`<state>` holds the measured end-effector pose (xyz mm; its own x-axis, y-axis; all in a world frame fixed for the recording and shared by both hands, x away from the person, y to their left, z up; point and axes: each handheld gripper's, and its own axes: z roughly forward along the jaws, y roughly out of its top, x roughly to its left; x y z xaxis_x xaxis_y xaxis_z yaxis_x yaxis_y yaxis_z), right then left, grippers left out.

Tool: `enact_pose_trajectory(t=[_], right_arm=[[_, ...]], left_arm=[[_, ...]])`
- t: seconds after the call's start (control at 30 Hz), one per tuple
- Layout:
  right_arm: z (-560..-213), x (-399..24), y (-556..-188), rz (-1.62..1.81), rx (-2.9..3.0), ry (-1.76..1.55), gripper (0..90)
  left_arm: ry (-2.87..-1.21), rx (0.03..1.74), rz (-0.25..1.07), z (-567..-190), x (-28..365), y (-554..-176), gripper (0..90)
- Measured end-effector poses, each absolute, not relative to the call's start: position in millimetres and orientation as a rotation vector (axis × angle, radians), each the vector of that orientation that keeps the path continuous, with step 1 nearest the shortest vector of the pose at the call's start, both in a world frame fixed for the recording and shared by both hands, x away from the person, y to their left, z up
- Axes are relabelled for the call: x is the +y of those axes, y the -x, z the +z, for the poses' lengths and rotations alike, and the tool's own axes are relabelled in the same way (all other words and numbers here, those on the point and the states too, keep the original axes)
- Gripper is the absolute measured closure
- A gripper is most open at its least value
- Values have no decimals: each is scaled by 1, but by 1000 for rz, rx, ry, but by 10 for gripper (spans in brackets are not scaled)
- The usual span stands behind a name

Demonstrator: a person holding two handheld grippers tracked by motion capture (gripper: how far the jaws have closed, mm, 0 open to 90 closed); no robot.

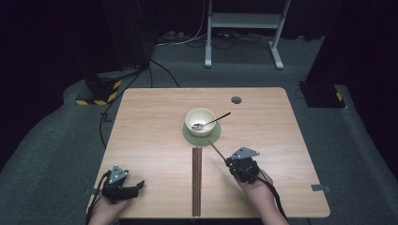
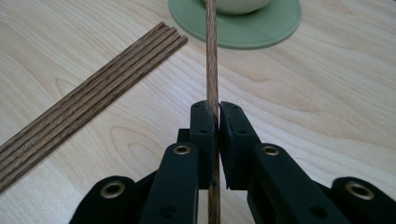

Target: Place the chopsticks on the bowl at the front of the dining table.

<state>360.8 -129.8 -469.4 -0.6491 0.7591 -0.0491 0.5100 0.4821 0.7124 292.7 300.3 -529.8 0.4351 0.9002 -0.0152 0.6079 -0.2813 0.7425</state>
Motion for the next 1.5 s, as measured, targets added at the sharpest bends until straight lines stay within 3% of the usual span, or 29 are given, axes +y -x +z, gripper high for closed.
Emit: enact_pose_trajectory(t=[1.5], right_arm=[[-438,-87,-449,1008,2281,-1118,845]], left_arm=[[-2028,1238,527,-530,299,-292,145]])
